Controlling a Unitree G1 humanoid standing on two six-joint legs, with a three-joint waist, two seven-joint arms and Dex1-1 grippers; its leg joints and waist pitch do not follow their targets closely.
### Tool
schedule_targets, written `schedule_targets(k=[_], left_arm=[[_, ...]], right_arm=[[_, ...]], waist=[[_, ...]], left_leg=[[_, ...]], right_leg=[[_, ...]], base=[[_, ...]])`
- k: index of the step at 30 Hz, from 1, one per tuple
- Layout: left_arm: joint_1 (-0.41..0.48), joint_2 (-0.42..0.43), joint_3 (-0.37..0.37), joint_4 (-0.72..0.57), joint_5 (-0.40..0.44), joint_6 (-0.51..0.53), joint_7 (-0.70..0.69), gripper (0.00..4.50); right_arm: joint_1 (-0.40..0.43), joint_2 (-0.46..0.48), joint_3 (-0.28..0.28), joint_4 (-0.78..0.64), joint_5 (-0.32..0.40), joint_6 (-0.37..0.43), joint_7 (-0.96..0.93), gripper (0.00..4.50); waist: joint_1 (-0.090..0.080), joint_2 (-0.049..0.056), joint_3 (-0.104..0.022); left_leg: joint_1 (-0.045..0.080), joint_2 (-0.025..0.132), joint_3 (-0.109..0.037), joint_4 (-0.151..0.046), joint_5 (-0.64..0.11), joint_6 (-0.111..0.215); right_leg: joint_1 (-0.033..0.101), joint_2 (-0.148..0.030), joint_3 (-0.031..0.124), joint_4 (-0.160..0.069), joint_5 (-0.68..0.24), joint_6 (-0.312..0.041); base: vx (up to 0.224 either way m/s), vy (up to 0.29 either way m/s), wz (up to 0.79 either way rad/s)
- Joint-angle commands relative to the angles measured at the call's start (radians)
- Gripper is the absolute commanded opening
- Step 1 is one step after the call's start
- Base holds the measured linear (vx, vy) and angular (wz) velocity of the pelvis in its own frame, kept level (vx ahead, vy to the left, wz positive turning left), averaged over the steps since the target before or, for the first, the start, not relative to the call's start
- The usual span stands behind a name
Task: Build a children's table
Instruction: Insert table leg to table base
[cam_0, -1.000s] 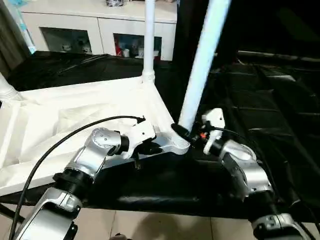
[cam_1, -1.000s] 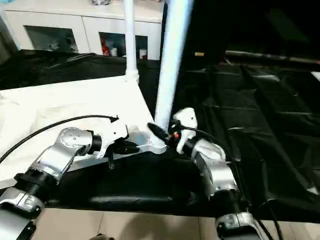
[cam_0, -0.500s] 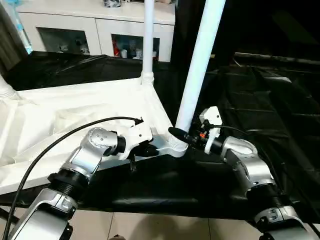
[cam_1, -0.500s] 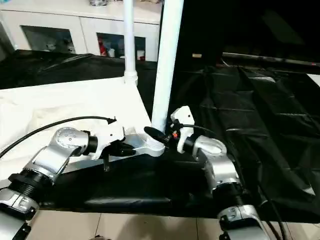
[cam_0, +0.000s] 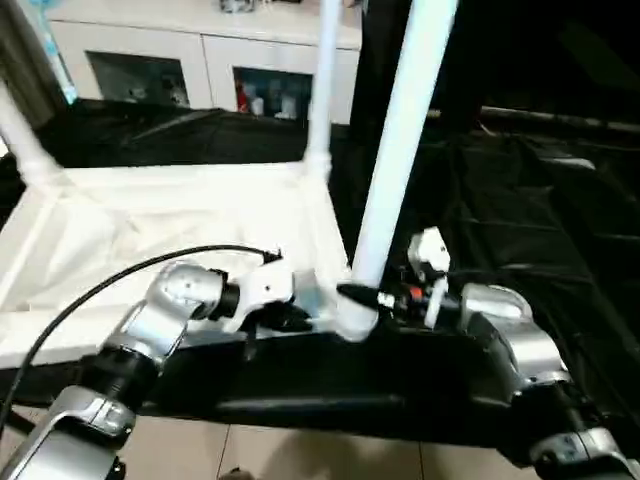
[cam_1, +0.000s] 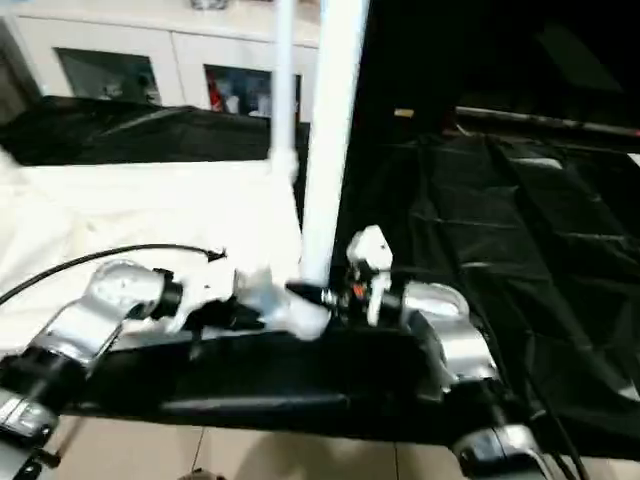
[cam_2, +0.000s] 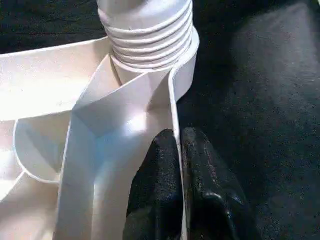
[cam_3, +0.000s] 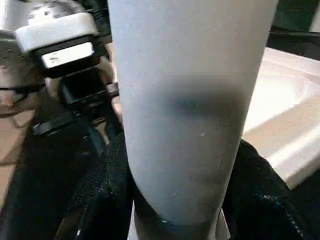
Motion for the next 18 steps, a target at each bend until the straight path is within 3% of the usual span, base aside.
schedule_targets(k=[1, 7, 9, 10, 12, 18], left_arm=[[0.007, -0.011, -0.044, -0.039, -0.014, -0.041, -0.073, 0.0], [-0.015, -0.027, -0.03, 0.018, 0.023, -0.047, 0.011, 0.0], [-0.018, -0.031, -0.026, 0.026, 0.024, -0.044, 0.023, 0.0], [-0.024, -0.041, -0.016, 0.04, 0.023, -0.042, 0.046, 0.0], [-0.03, -0.047, -0.009, 0.053, 0.021, -0.039, 0.059, 0.0], [-0.042, -0.05, -0.003, 0.077, 0.031, -0.05, 0.079, 0.0]], right_arm=[[0.058, -0.028, 0.054, 0.07, -0.05, 0.05, 0.016, 1.88], [0.061, -0.005, 0.038, 0.087, -0.054, 0.023, -0.039, 1.88], [0.061, 0.0, 0.033, 0.091, -0.055, 0.018, -0.047, 1.88], [0.062, 0.008, 0.023, 0.099, -0.055, 0.009, -0.061, 1.88], [0.067, 0.016, 0.015, 0.113, -0.056, -0.007, -0.08, 1.88], [0.084, 0.03, 0.0, 0.119, -0.057, -0.038, -0.118, 1.88]], waist=[[-0.003, 0.015, -0.044], [-0.002, 0.018, -0.042], [-0.002, 0.018, -0.036], [-0.004, 0.016, -0.025], [-0.003, 0.016, -0.026], [-0.007, 0.021, -0.023]], left_leg=[[0.036, 0.037, -0.019, -0.076, -0.394, -0.045], [0.04, 0.038, -0.023, -0.08, -0.43, -0.064], [0.044, 0.037, -0.023, -0.081, -0.469, -0.07], [0.054, 0.035, -0.03, -0.084, -0.558, -0.081], [0.063, 0.036, -0.037, -0.083, -0.598, -0.087], [0.066, 0.035, -0.046, -0.088, -0.651, -0.091]], right_leg=[[0.011, -0.062, 0.036, -0.08, -0.188, -0.205], [0.007, -0.064, 0.038, -0.086, -0.237, -0.191], [0.002, -0.067, 0.039, -0.092, -0.29, -0.186], [-0.006, -0.071, 0.039, -0.108, -0.445, -0.157], [-0.01, -0.078, 0.041, -0.119, -0.533, -0.134], [-0.018, -0.077, 0.037, -0.129, -0.593, -0.104]], base=[[0.0, 0.0, 0.0], [0.0, 0.0, 0.0], [0.0, 0.0, 0.0], [0.0, 0.0, 0.0], [0.0, 0.0, 0.0], [0.0, 0.0, 0.0]])
